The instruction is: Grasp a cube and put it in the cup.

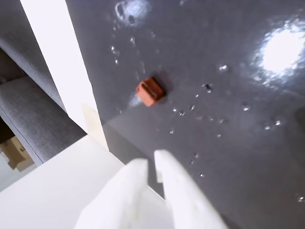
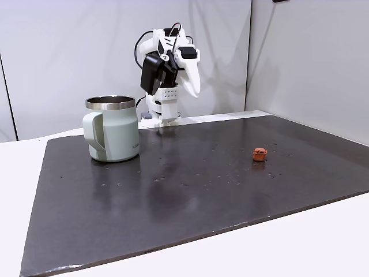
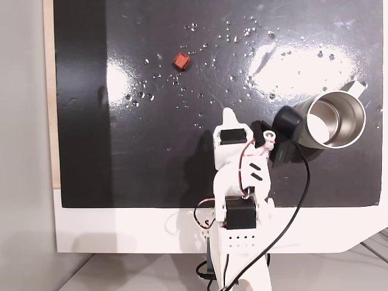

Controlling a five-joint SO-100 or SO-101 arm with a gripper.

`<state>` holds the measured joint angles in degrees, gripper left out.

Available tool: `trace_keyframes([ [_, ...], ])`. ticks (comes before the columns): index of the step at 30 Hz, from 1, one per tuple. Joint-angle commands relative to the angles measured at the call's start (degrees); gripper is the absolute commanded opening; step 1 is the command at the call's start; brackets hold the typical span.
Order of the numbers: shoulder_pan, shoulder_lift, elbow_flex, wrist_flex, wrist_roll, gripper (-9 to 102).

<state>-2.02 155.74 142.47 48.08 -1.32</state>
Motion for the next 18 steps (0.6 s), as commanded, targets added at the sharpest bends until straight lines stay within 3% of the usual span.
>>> trace_keyframes([
  [1, -0.4, -9.3, -11.4, 0.2, -0.6, 0],
  [9, -1.1, -31.8, -32.3, 7.4, -1.1, 0],
  [18, -1.1, -44.7, -46.1, 12.7, -6.7, 0],
])
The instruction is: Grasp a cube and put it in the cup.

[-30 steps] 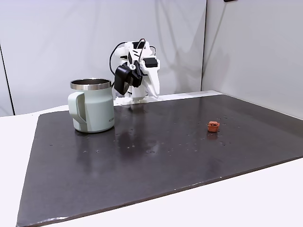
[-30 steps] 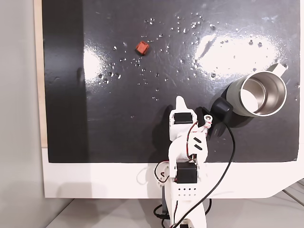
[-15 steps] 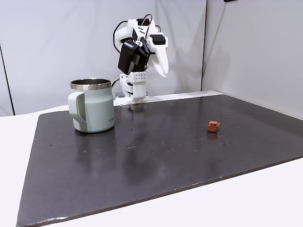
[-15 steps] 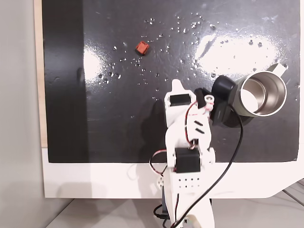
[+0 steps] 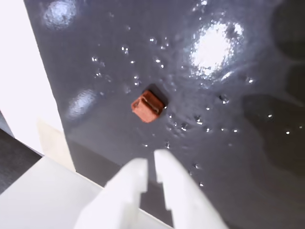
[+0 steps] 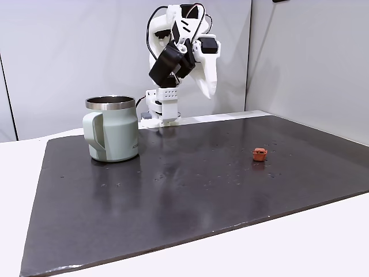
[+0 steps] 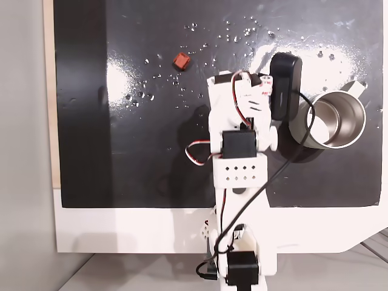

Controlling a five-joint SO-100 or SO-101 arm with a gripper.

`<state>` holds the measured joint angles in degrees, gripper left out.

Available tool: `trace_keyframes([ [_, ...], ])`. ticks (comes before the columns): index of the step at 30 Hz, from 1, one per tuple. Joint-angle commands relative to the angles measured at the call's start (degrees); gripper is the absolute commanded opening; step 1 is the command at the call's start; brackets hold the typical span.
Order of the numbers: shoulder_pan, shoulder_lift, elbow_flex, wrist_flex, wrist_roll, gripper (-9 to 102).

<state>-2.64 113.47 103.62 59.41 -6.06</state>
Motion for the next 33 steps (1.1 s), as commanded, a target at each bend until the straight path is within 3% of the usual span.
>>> trace_keyframes([
  [1, -0.4, -4.4, -9.1, 2.2, -2.5, 0],
  [12, -1.4, -28.3, -40.1, 17.0, -7.1, 0],
  [33, -6.5, -55.6, -81.7, 43.4, -1.8, 0],
])
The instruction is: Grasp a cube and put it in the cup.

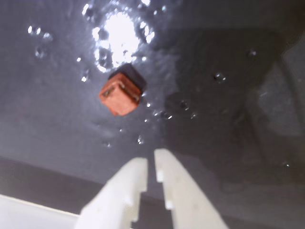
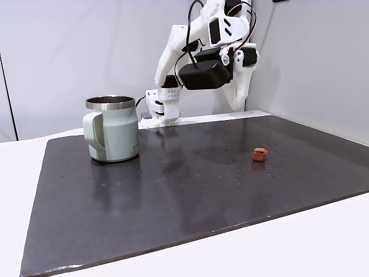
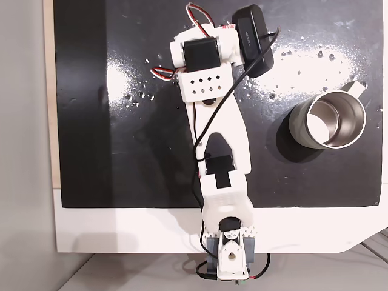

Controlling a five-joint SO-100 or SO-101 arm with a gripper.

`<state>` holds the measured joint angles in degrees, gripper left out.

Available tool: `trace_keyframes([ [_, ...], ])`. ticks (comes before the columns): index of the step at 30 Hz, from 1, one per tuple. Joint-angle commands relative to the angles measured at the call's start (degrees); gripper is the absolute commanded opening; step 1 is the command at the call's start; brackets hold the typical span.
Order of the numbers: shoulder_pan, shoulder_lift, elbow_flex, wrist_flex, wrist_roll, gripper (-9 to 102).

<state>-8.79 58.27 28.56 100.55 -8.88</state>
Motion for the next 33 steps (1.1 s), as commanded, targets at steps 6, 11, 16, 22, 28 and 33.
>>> trace_keyframes([
  [6, -1.6, -0.6, -6.2, 2.5, 3.0, 0],
  [11, -1.6, -3.4, -8.7, 2.5, 3.8, 0],
  [16, -1.6, -6.9, -12.8, 2.5, 3.6, 0],
  [22, -2.1, -11.5, -20.0, 2.5, 3.4, 0],
  [28, -3.1, -16.3, -26.2, 2.5, 1.9, 2],
  [33, -3.9, -19.4, -30.2, 2.2, 1.1, 4],
])
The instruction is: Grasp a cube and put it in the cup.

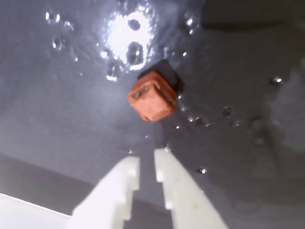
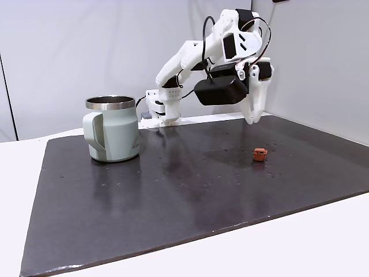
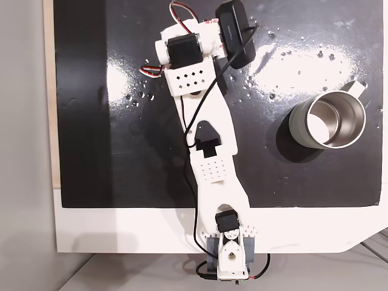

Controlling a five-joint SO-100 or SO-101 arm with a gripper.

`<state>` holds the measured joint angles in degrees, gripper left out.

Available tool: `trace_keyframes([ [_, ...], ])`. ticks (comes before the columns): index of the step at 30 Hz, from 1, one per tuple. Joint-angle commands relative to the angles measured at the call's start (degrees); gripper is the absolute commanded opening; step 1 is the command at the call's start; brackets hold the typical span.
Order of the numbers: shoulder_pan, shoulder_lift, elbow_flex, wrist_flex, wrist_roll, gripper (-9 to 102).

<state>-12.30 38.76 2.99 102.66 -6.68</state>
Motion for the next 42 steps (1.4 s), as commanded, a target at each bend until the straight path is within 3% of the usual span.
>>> trace_keyframes([
  [1, -0.7, -0.5, -5.4, 0.0, -1.3, 4],
  [22, -4.2, -3.4, -6.9, 0.0, -5.8, 4],
  [30, -3.5, -3.8, -4.9, 0.4, -6.3, 26],
  [42, -1.4, -2.2, -0.4, 0.5, -6.7, 29],
])
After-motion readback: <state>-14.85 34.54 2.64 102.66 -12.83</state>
